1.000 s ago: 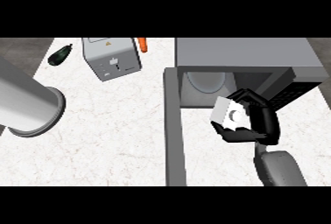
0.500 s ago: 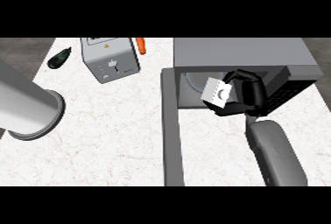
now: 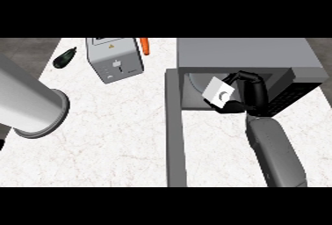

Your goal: Pick up the milk, place it into the microwave and close the microwave

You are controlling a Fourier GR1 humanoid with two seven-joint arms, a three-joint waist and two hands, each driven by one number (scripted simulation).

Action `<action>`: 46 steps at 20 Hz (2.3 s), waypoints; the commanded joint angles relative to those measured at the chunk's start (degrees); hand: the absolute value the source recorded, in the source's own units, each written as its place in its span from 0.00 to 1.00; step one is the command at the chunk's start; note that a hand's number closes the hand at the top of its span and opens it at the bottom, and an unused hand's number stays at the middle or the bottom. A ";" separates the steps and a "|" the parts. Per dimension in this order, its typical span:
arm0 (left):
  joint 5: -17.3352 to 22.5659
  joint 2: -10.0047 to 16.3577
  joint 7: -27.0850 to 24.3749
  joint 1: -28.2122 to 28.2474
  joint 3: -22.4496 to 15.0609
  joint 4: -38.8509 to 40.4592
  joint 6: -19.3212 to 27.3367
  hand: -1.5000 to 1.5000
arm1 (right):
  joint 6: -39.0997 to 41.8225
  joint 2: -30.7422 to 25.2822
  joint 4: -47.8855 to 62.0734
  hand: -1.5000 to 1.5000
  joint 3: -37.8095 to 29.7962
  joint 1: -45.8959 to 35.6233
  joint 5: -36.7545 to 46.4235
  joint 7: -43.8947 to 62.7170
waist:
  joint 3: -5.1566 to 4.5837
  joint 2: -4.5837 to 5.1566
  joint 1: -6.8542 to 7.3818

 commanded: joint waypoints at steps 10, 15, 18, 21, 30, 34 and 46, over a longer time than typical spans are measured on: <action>0.20 1.07 1.48 -3.52 -2.61 0.53 -0.74 0.00 | -9.05 -3.20 10.73 1.00 -1.76 -10.78 5.17 5.47 | -0.89 3.52 6.58; -1.83 1.09 1.18 -4.50 -2.18 0.37 0.37 0.00 | -14.40 -2.33 9.29 1.00 -6.44 -7.49 2.26 2.11 | -0.81 4.22 7.56; -2.01 1.84 1.10 -5.07 -2.21 1.04 -0.31 0.00 | -18.74 -1.30 8.60 1.00 -7.28 -6.51 3.17 0.42 | -0.94 4.33 7.99; -3.17 1.98 1.45 -5.76 -2.73 0.44 0.06 0.00 | -22.86 -3.22 7.48 0.00 -6.47 -4.93 7.58 -2.99 | -1.11 4.74 8.74; -5.65 2.70 2.41 -7.29 -4.43 0.50 -0.06 0.00 | -26.67 -2.50 6.55 0.00 -7.64 -1.89 12.10 -5.11 | -0.92 5.30 10.49; -6.08 2.67 2.38 -8.69 -5.87 1.40 -0.59 0.00 | -21.25 -1.06 6.02 0.00 -6.83 -0.66 10.48 -3.53 | -0.91 5.69 10.94; -8.90 1.67 2.98 -10.99 -9.23 0.92 0.04 0.00 | -18.60 0.84 8.17 0.00 -7.08 -1.10 8.56 -2.34 | -0.74 5.05 10.67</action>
